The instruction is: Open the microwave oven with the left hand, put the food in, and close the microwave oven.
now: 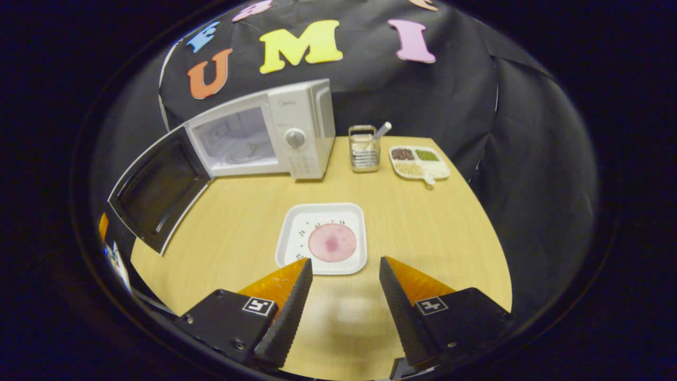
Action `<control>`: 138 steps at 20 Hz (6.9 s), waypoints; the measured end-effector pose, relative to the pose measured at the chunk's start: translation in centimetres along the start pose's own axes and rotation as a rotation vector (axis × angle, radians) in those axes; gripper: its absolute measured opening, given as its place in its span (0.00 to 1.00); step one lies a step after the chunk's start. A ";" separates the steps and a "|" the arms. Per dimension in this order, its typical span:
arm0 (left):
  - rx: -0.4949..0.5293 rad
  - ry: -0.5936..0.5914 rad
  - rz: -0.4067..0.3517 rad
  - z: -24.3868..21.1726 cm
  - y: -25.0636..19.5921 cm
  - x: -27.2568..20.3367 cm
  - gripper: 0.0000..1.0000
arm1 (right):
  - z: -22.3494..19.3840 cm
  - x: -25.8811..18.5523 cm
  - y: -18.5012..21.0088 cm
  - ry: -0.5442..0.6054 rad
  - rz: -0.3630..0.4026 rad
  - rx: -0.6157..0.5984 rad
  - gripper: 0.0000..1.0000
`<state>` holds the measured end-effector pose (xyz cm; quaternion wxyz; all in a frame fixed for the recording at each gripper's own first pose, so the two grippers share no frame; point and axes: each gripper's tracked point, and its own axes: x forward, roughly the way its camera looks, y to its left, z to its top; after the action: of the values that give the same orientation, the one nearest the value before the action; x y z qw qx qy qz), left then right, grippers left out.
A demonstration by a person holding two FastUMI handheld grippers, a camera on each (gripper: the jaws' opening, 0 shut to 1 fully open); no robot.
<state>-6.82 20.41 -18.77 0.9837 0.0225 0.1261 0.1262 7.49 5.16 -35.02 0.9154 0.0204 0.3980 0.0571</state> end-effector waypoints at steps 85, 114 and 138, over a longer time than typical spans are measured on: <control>-0.014 0.066 -0.061 -0.3 -4.1 1.2 0.95 | 20.8 23.1 31.2 -0.413 0.187 1.065 0.08; 0.061 -0.078 -0.135 8.6 -7.3 0.5 0.95 | 20.1 -7.2 15.1 -0.708 0.001 -0.009 1.00; 0.048 -0.035 -0.018 2.0 5.6 8.6 0.00 | 13.9 -20.7 5.6 -0.544 -0.140 0.013 1.00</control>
<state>0.40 27.99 -18.48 0.9860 0.0471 0.1119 0.1139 3.13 8.28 -9.99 0.9901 0.0136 0.1386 -0.0163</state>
